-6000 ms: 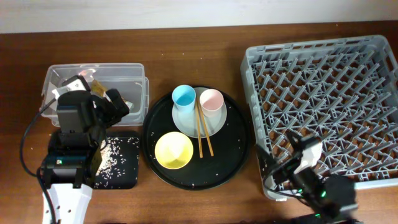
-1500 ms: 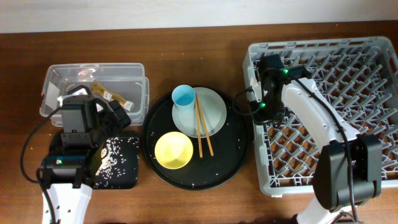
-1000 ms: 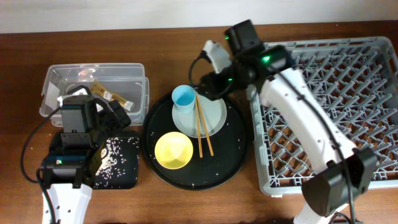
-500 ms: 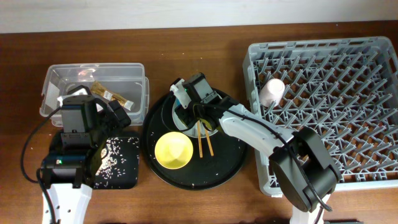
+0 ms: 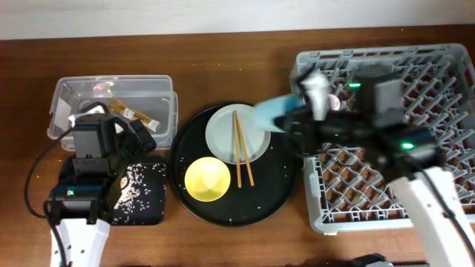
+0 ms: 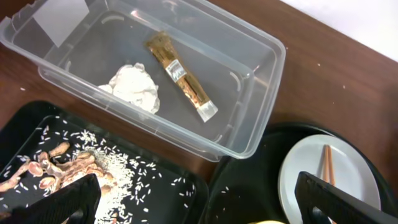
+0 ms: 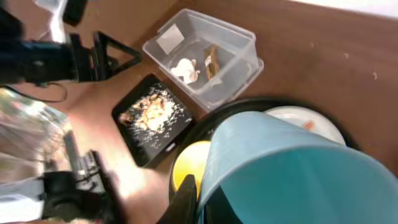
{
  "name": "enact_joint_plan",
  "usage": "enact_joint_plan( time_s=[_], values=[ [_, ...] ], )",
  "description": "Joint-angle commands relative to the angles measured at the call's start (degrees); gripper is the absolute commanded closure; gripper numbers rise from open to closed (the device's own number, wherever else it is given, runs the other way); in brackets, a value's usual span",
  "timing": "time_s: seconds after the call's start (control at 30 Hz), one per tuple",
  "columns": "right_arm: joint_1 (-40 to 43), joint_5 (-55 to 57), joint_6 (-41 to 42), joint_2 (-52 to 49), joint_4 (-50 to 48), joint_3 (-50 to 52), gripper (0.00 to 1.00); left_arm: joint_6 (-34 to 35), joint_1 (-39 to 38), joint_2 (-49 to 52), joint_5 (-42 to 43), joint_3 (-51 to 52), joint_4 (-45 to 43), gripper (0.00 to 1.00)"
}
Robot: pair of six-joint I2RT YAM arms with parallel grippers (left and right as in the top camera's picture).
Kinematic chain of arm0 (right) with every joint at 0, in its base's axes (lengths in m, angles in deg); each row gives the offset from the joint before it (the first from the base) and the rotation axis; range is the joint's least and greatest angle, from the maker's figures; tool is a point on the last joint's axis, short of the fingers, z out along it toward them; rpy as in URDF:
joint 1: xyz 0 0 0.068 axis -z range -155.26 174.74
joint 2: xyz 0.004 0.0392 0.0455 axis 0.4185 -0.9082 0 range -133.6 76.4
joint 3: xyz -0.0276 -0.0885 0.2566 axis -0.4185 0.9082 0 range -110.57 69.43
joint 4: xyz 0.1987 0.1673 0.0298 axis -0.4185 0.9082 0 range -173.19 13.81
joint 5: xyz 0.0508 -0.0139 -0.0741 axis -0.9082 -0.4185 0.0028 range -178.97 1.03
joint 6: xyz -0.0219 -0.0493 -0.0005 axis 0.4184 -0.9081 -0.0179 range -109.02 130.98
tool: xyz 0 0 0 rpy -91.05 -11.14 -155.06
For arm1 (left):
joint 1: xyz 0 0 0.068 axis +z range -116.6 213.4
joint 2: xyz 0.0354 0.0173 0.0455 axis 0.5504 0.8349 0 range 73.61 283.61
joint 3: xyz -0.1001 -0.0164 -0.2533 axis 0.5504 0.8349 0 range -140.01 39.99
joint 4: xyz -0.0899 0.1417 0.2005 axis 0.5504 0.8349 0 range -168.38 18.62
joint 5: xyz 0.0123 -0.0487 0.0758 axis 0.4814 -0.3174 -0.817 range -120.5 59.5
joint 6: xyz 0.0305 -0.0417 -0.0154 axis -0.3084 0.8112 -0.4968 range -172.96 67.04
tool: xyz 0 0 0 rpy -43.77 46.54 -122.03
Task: Sort waste into correct bins and load items into the dishwasher rack
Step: 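Place the blue cup upside down in the dish rack, release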
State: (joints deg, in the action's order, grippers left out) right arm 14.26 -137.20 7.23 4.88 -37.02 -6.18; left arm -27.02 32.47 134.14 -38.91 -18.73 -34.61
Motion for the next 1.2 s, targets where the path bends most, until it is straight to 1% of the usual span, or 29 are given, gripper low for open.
enact_joint_plan(
  time_s=[0.0, 0.07, 0.13, 0.17, 0.23, 0.3, 0.33, 0.43, 0.53, 0.6, 0.67, 0.7, 0.8, 0.93, 1.0, 1.07, 1.1, 1.17],
  values=[
    [14.71, -29.51, -12.9, -2.34, 12.0, 0.35, 0.96, -0.72, 0.24, -0.28, -0.59, -0.42, 0.07, 0.01],
    [22.88, -30.36, -23.67, -7.26, 23.76, 0.35, 0.96, -0.72, 0.26, -0.28, -0.59, -0.42, 0.07, 0.01],
    [26.29, -29.05, -29.62, -12.68, 28.85, 0.35, 0.96, -0.72, 0.26, -0.28, -0.57, -0.44, 0.07, 0.01],
    [28.63, -26.23, -30.45, -18.18, 29.05, 0.35, 0.96, -0.72, 0.24, -0.28, -0.59, -0.42, 0.09, 0.01],
    [31.65, -25.88, -32.02, -24.57, 29.11, 0.35, 0.96, -0.72, 0.26, -0.28, -0.59, -0.42, 0.09, 0.01],
    [35.32, -22.03, -32.02, -31.58, 29.11, 0.35, 0.96, -0.72, 0.26, -0.28, -0.59, -0.42, 0.09, 0.01],
    [36.44, -21.46, -32.02, -33.11, 29.24, 0.35, 0.96, -0.72, 0.26, -0.28, -0.59, -0.42, 0.09, 0.01],
    [37.22, -18.8, -32.0, -34.29, 29.49, 0.37, 0.96, -0.72, 0.26, -0.28, -0.59, -0.42, 0.09, 0.01],
    [36.89, -21.59, -32.04, -34.29, 29.9, 0.5, 0.96, -0.72, 0.26, -0.28, -0.57, -0.42, 0.09, 0.01],
    [35.54, -27.78, -35.5, -34.29, 30.99, 1.01, 0.96, -0.72, 0.26, -0.28, -0.59, -0.42, 0.09, 0.01],
    [33.57, -28.11, -36.54, -34.29, 31.23, 1.11, 0.96, -0.72, 0.24, -0.28, -0.59, -0.42, 0.09, 0.01],
    [32.39, -27.39, -36.57, -34.29, 30.97, 1.14, 0.96, -0.72, 0.26, -0.28, -0.59, -0.42, 0.11, 0.01],
    [32.28, -25.57, -36.74, -34.29, 29.29, 1.4, 0.96, -0.72, 0.24, -0.28, -0.59, -0.42, 0.09, 0.01],
    [32.68, -24.33, -36.3, -35.19, 25.79, 5.09, 0.96, -0.72, 0.26, -0.28, -0.59, -0.42, 0.09, 0.01],
    [33.18, -19.34, -36.26, -35.41, 25.66, 5.11, 0.96, -0.72, 0.26, -0.28, -0.59, -0.42, 0.09, 0.01],
    [35.36, -15.89, -32.7, -35.41, 25.35, 5.11, 0.96, -0.72, 0.26, -0.28, -0.57, -0.42, 0.09, 0.01],
    [37.73, -14.53, -31.17, -35.41, 25.4, 5.11, 0.96, -0.72, 0.26, -0.28, -0.57, -0.42, 0.09, 0.01],
    [39.98, -13.79, -30.23, -35.41, 25.35, 5.11, 0.95, -0.72, 0.26, -0.28, -0.59, -0.42, 0.09, 0.01]
  ],
)
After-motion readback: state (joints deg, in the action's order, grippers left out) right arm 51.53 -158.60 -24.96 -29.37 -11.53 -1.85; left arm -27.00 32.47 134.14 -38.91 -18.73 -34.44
